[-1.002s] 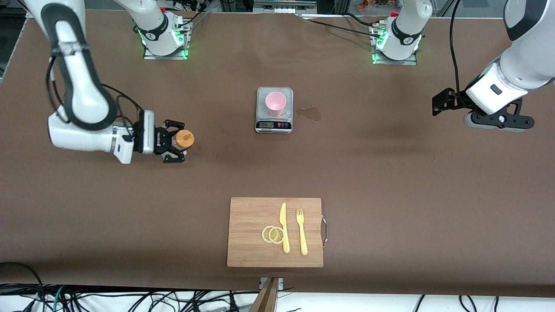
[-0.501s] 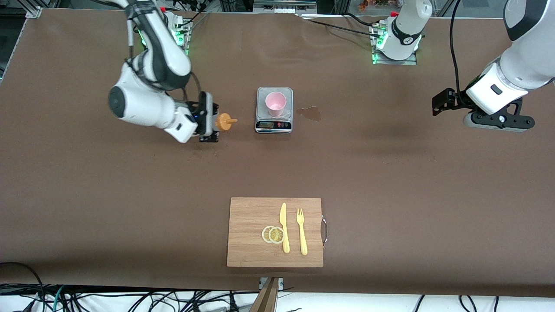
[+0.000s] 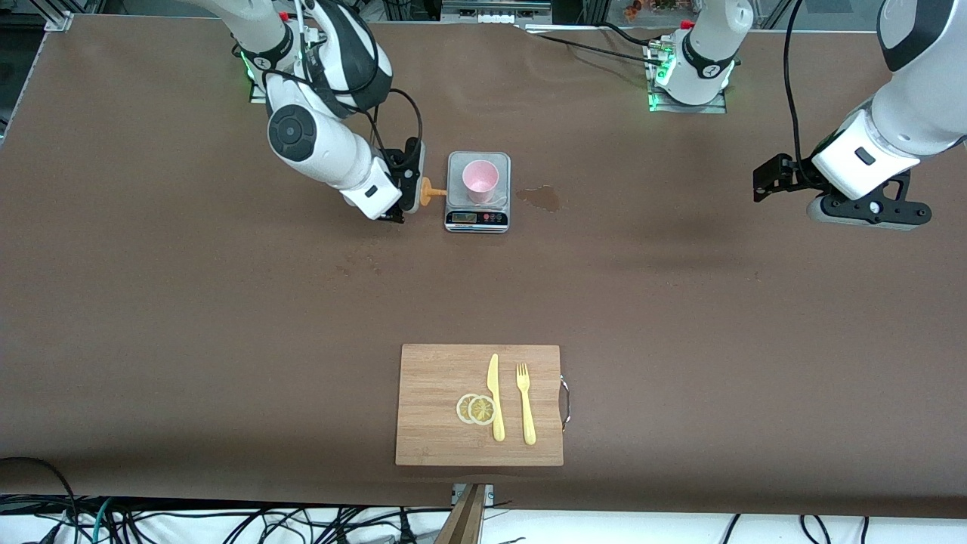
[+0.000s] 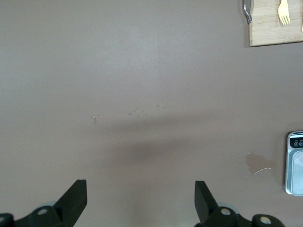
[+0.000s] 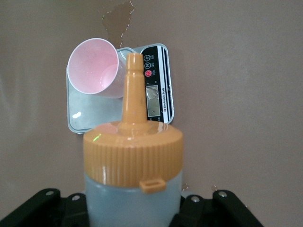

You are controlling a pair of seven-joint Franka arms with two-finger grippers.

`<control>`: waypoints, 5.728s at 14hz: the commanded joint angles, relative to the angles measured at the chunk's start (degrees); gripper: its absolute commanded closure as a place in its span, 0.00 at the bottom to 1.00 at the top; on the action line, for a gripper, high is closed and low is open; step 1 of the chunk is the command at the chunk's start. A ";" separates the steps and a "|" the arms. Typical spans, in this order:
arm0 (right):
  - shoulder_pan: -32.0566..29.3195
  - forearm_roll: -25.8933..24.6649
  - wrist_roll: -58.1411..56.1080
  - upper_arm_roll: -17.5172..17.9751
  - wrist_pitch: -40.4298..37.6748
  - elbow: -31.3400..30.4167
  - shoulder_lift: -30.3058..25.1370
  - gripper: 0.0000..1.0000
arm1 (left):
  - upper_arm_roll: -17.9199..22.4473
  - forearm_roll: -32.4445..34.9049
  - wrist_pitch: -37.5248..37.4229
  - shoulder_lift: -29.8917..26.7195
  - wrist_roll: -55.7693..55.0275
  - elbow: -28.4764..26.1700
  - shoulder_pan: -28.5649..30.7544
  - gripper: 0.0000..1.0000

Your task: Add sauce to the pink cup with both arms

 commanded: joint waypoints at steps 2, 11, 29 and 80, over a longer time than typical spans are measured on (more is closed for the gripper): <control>1.98 -7.92 9.28 1.78 -0.77 -0.63 -1.40 1.00 | 0.20 -0.23 -0.24 0.09 1.47 0.64 0.06 0.00; 6.91 -17.67 18.51 1.87 -2.71 -1.07 0.18 1.00 | 0.20 -0.23 -0.33 0.09 1.30 0.64 0.06 0.00; 13.68 -25.68 28.55 1.87 -6.93 1.47 4.57 1.00 | 0.20 -0.23 -0.42 0.09 1.22 0.64 0.06 0.00; -38.01 57.90 -75.07 -12.72 -47.19 37.86 42.10 0.96 | 0.02 -0.23 -0.42 0.09 0.69 0.64 -0.11 0.00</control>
